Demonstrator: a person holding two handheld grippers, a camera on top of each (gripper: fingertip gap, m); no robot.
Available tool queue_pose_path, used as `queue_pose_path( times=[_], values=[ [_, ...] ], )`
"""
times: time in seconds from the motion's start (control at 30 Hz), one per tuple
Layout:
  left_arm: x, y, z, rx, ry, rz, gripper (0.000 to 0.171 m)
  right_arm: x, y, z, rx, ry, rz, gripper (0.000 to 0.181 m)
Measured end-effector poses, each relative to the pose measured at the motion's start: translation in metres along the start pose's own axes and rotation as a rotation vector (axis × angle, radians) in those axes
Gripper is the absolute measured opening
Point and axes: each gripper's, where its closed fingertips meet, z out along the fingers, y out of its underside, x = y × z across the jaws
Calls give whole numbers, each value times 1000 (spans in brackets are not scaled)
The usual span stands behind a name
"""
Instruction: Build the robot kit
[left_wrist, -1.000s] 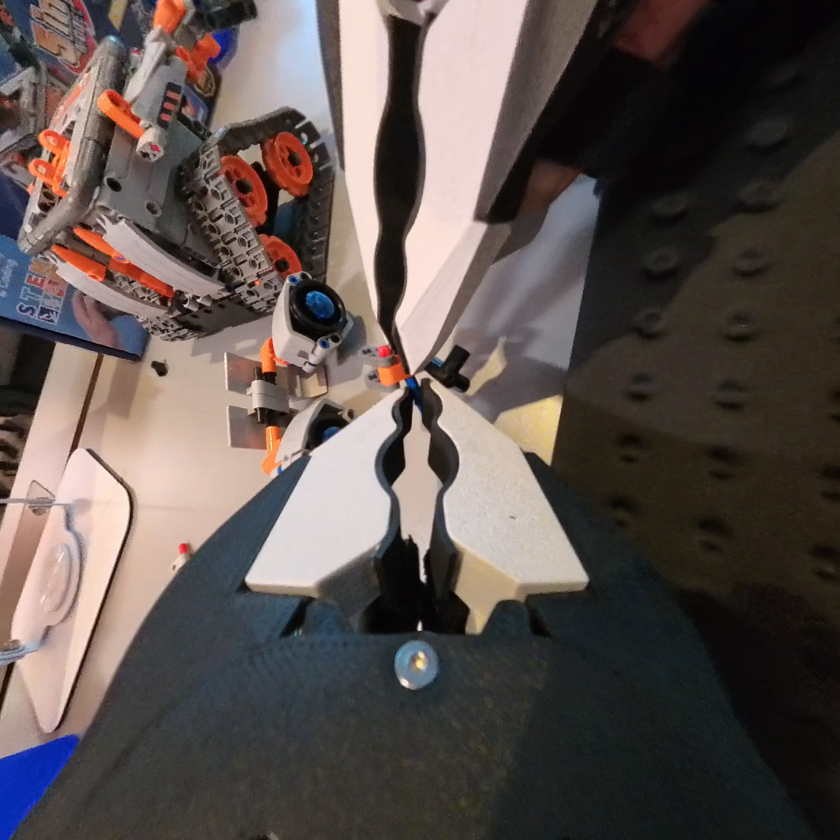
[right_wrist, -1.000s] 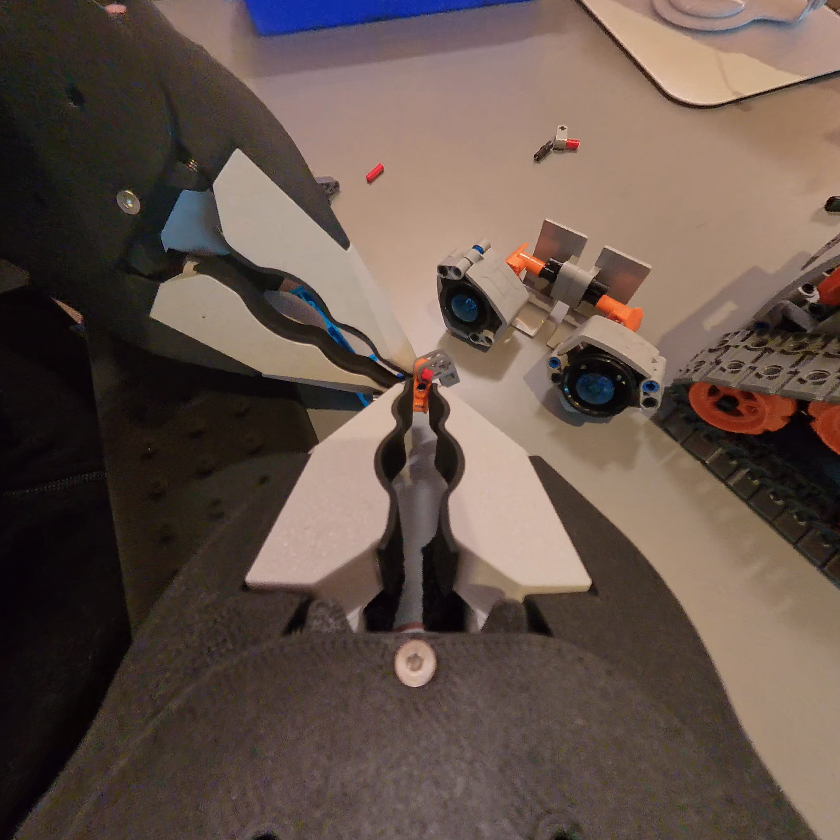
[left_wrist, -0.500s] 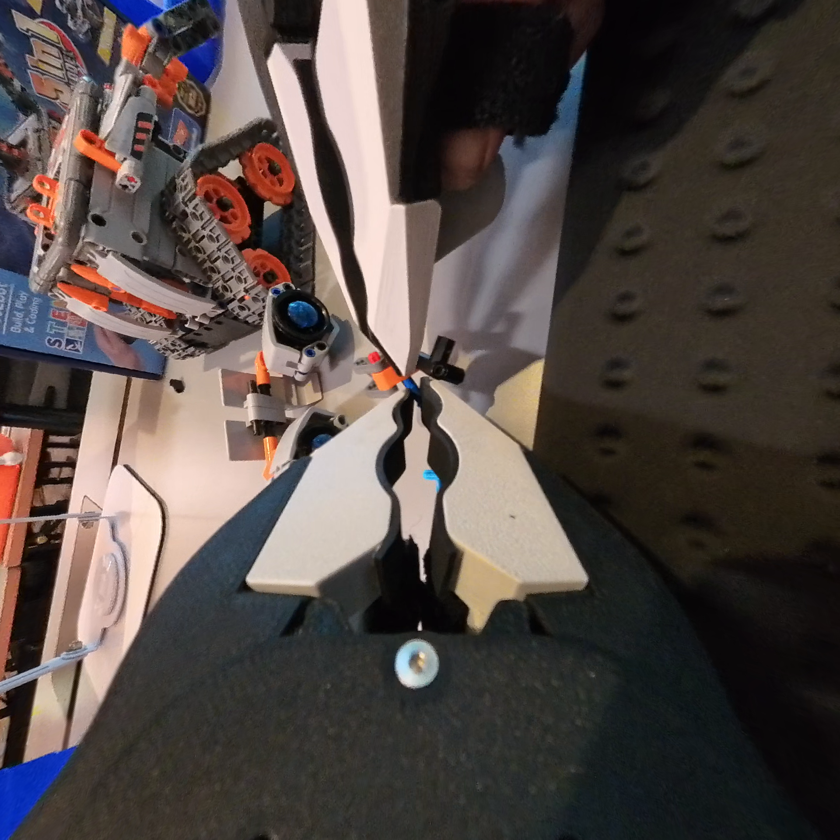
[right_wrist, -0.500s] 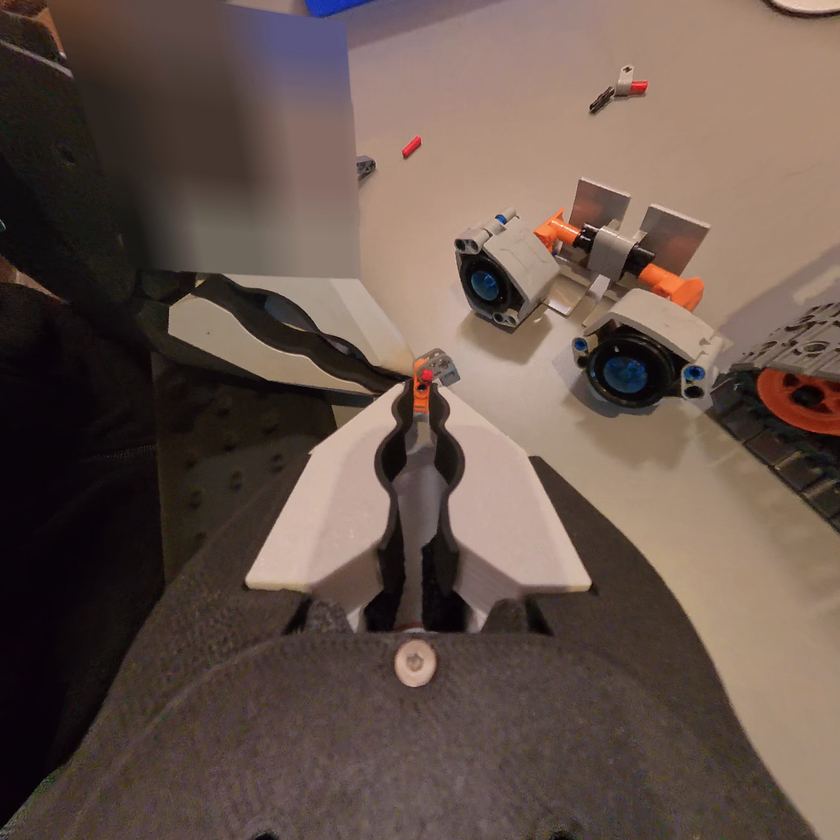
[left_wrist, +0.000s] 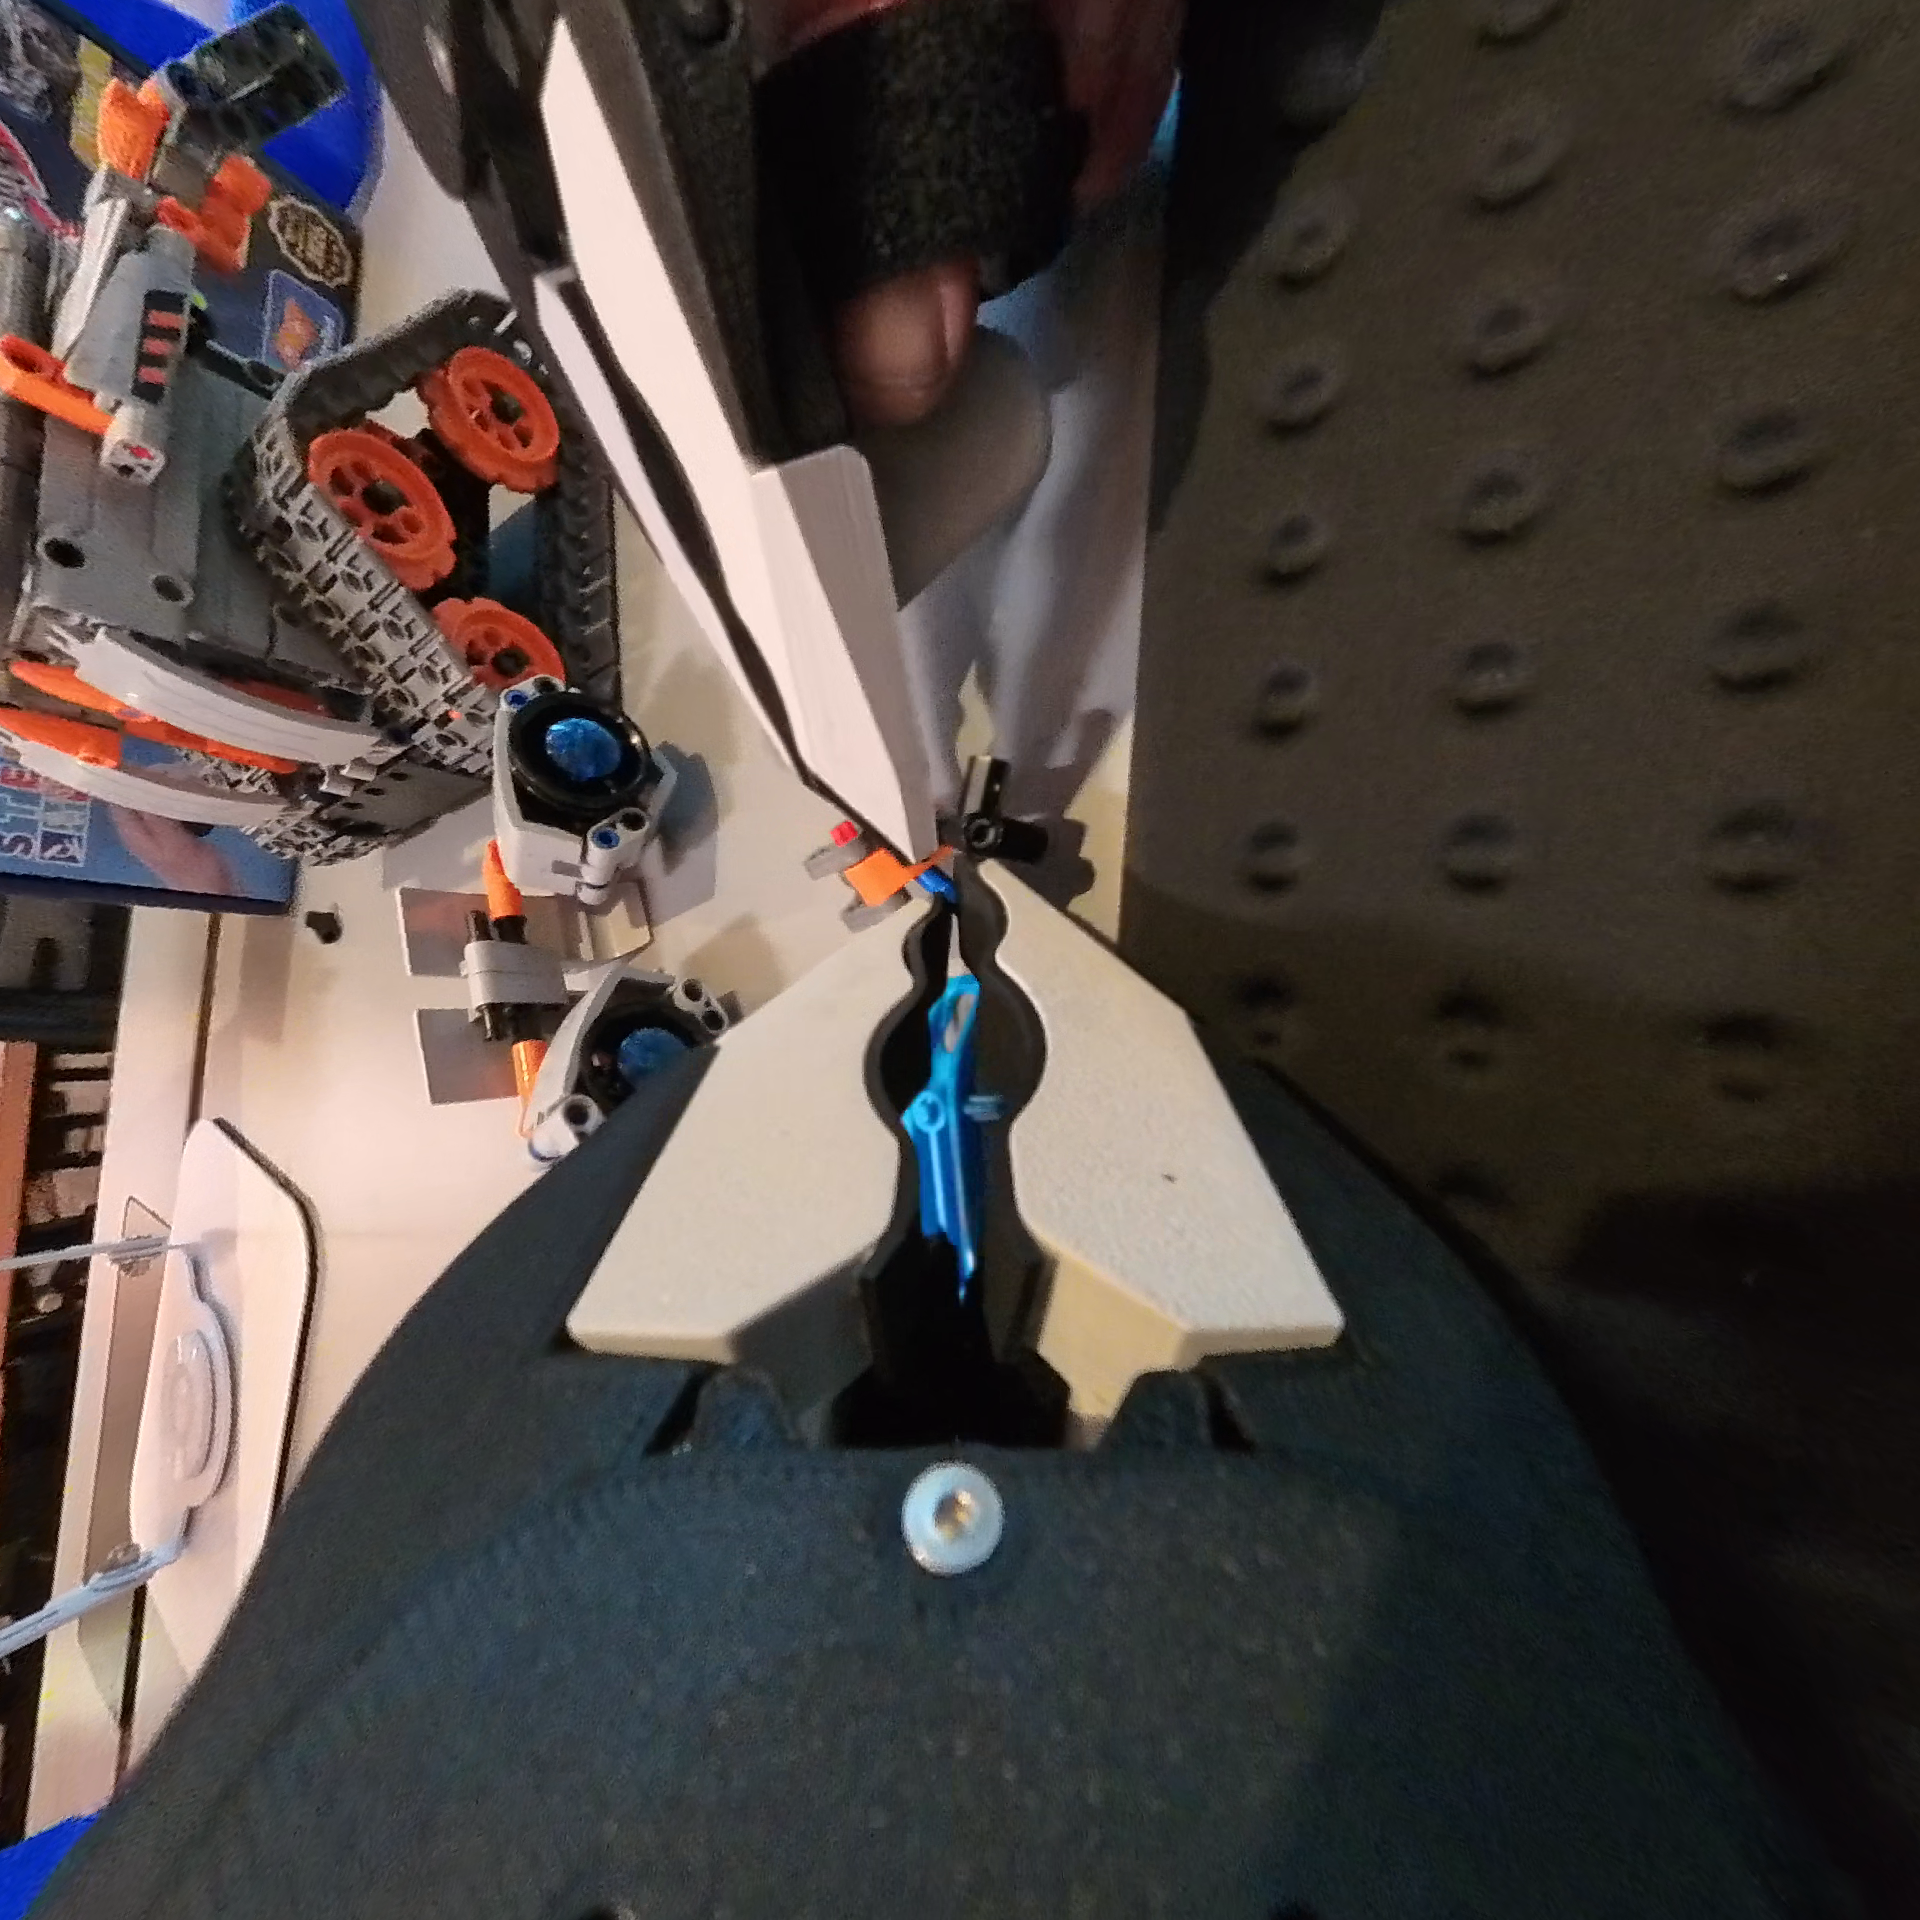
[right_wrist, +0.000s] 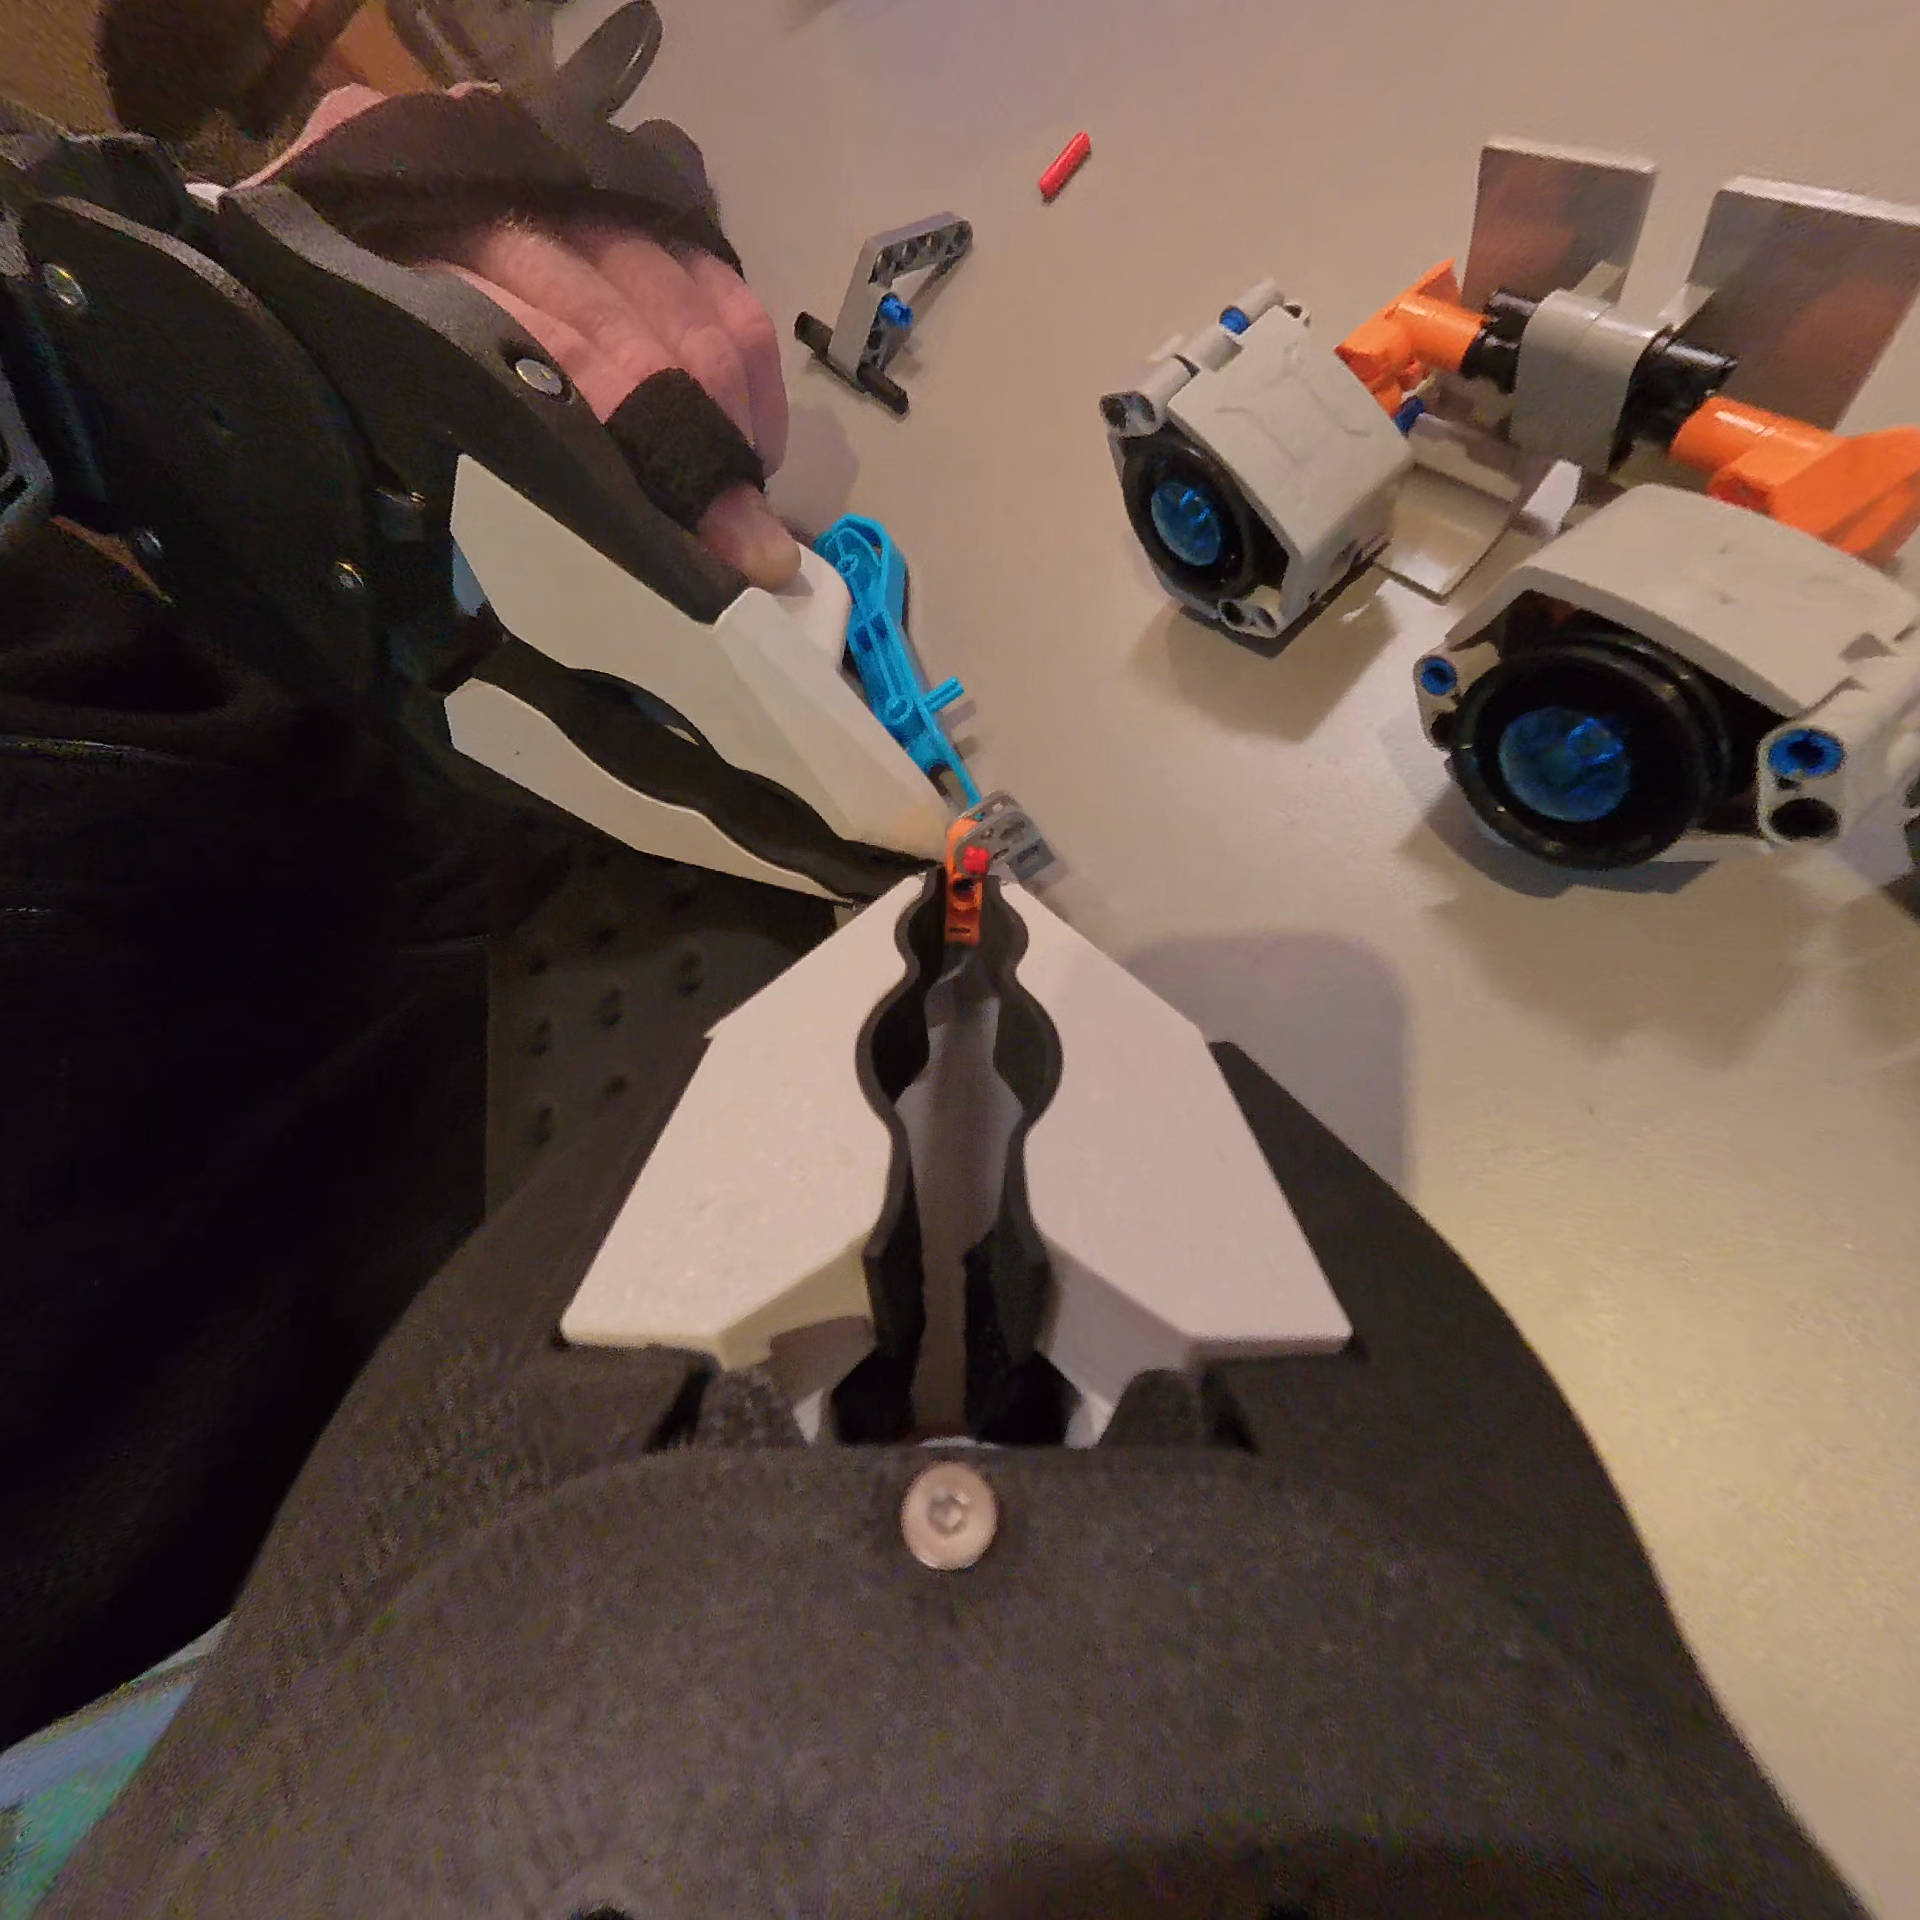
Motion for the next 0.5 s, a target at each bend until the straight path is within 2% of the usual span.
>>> queue_pose_path(
  times=[0.5],
  values=[
    [7,-3,1,12,5,51,0,-1,9,1,-67,-99,21,5]
  ],
)
